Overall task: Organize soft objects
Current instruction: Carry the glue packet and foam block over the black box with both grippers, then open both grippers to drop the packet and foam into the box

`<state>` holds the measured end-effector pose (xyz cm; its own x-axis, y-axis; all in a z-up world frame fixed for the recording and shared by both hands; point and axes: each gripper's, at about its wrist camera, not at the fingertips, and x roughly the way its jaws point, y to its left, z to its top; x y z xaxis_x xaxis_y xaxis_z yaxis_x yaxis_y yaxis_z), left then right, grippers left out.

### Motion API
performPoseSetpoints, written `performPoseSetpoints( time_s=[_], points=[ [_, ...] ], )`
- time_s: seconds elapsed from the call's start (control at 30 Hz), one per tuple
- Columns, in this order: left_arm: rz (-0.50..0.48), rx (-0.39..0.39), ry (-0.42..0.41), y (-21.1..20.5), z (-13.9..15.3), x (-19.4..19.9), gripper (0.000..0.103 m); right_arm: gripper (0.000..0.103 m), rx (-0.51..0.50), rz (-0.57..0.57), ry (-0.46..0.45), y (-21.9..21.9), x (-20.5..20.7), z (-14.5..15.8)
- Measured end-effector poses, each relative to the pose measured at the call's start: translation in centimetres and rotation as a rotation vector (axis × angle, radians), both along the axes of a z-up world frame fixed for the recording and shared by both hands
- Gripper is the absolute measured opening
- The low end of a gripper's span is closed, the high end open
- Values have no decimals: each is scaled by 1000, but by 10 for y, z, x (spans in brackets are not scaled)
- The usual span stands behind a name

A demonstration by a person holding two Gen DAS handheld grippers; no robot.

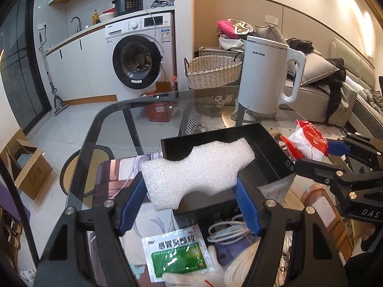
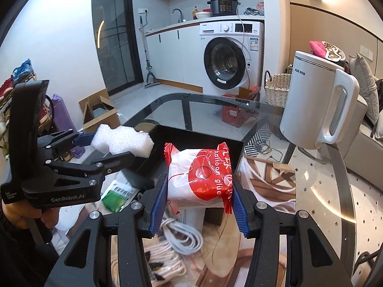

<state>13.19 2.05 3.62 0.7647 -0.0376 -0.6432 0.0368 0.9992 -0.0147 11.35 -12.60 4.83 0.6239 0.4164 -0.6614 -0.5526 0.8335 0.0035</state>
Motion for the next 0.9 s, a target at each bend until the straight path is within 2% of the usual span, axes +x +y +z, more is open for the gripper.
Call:
performPoseSetpoints(
  time_s=[0.47,0.57,0.83,0.87,0.9],
  points=[
    [-13,20,36,4,-18,41,72,50,-14,-49,31,23,42,-11],
    [-24,50,50,0,-23,45,72,50,-5,-58,38,23,50,-18],
    [-13,63,79,5,-31,63,72,50,-30,-47,59,33,69,-28],
    [-11,58,83,5,-31,65,72,50,-34,-47,58,34,70,-28],
    [-8,49,85,6,-32,66,72,55,-33,-39,57,34,71,-29]
  ],
)
